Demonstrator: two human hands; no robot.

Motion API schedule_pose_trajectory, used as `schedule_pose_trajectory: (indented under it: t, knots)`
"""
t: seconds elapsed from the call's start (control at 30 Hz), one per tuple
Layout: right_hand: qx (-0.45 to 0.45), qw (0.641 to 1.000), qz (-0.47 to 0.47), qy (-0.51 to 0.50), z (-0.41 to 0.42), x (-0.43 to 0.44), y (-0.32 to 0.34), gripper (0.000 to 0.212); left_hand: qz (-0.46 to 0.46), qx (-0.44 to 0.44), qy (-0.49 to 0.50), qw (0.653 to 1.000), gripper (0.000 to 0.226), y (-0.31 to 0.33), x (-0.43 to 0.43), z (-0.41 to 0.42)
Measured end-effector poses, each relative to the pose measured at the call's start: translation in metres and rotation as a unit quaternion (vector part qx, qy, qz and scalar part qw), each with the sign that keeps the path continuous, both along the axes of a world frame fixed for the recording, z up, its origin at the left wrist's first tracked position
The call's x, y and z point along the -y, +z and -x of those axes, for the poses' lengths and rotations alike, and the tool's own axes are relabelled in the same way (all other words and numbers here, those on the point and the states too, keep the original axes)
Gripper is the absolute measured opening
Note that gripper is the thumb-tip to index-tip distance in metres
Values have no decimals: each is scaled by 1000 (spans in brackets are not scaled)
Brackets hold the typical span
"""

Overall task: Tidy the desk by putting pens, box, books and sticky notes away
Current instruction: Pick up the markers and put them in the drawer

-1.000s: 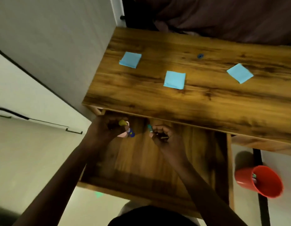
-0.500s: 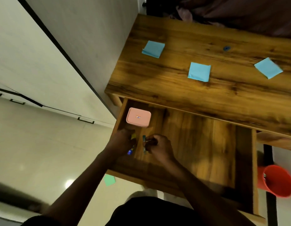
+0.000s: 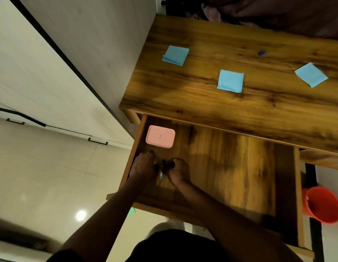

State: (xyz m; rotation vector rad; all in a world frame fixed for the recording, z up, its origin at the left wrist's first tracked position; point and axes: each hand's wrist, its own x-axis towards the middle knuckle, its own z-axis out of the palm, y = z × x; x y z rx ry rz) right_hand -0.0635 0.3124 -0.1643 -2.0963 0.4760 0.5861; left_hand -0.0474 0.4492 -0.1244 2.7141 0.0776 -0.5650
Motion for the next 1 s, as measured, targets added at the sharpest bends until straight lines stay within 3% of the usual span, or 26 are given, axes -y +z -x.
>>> schedule_pose_trajectory:
  t: [0.13, 0.57, 1.0]
  knots:
    - [-18, 1000, -6, -12, 0, 0, -5, 18, 3, 5, 8, 1000, 18, -3, 0, -1]
    - [-11, 1000, 20, 7, 4, 0, -8, 15, 4, 15, 17, 1000, 38, -8, -3, 5]
    - [-10, 1000, 17, 3, 2, 23, 4, 17, 46, 53, 9, 997, 17, 16, 1, 5]
